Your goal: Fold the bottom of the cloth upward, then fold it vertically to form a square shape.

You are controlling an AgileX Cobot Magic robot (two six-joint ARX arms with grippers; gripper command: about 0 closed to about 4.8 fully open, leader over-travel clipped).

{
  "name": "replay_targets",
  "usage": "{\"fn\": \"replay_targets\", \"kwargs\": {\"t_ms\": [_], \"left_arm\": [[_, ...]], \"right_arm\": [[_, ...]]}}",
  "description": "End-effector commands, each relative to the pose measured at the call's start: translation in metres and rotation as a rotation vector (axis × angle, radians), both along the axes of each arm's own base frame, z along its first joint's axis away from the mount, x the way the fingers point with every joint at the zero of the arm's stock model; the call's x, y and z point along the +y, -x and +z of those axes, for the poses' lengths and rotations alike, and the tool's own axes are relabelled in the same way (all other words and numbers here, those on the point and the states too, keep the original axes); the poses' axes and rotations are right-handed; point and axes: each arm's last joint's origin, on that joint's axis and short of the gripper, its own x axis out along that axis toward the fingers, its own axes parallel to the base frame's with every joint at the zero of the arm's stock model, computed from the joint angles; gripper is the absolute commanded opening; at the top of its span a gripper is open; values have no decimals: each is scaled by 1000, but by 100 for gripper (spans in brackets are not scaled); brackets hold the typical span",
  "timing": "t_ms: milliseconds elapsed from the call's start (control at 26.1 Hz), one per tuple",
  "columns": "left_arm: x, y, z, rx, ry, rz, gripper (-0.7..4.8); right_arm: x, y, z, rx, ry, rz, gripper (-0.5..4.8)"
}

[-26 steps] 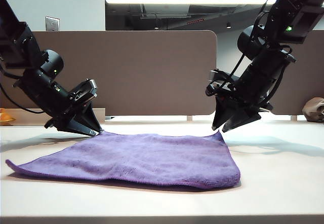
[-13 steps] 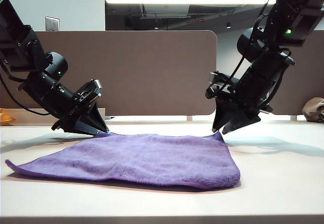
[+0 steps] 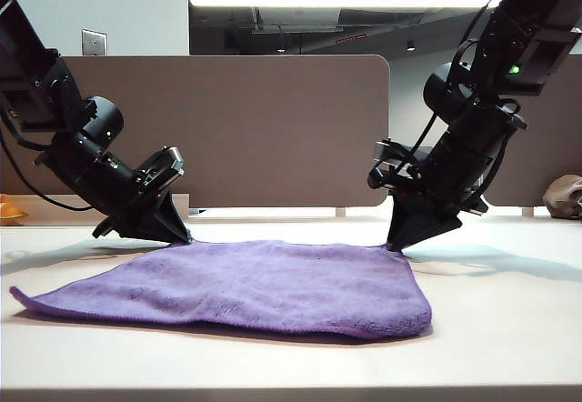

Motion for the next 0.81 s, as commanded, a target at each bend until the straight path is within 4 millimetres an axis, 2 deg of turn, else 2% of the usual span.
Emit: {"fn": "replay_targets", "kwargs": {"t_ms": [38, 154, 269, 345, 614, 806], "left_arm": [[0, -2, 3, -1, -4, 5, 48], [0, -3, 4, 0, -19, 21, 45], [0, -4, 6, -4, -21, 22, -6], [0, -4, 8, -4, -22, 22, -6], [0, -6, 11, -5, -21, 22, -6], [-1, -5, 11, -4, -6, 10, -6]], "right_arm": [[1, 0, 2, -8, -1, 3, 46], [1, 0, 2, -9, -3, 4, 38], [1, 0, 3, -8, -7, 8, 24], [2, -1, 4, -11, -8, 8, -2], [4, -6, 14, -27, -19, 16, -1], [5, -5, 15, -7, -36, 33, -1]]}}
